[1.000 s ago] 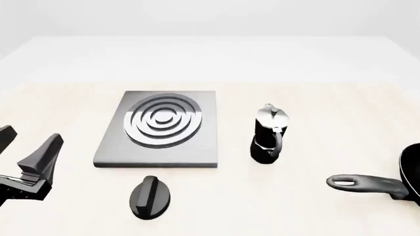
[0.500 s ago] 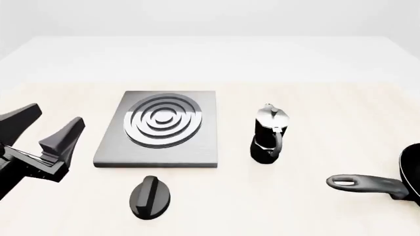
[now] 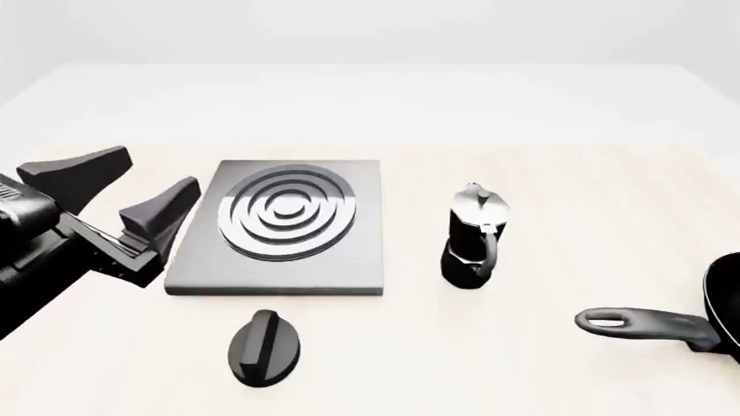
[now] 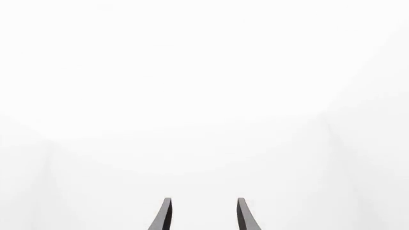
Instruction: Put the frying pan on the stove.
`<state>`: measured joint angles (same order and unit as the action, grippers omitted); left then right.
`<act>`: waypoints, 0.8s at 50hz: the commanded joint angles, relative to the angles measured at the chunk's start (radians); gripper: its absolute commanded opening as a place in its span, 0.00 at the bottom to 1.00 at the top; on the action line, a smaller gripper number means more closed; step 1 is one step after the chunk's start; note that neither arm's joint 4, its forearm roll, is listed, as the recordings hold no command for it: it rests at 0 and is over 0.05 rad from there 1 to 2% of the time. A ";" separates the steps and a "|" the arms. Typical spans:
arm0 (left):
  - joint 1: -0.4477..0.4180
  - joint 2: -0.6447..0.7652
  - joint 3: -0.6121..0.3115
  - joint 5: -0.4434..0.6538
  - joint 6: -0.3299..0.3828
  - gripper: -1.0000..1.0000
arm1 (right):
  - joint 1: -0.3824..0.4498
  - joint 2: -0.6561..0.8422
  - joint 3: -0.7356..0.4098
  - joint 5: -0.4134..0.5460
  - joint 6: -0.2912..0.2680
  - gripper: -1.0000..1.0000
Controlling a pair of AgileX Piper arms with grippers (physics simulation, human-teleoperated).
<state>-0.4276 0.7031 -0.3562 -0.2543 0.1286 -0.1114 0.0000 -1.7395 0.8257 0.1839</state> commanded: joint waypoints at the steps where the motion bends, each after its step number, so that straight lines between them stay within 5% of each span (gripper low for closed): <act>1: -0.067 0.086 -0.057 -0.018 0.009 1.00 | -0.004 0.000 -0.038 0.016 0.005 1.00; 40: -0.296 0.332 -0.241 -0.041 0.043 1.00 | -0.003 0.000 -0.120 0.052 0.008 1.00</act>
<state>-0.6629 0.9767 -0.5472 -0.2972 0.1602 -0.1158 0.0000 -1.8490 0.8718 0.1927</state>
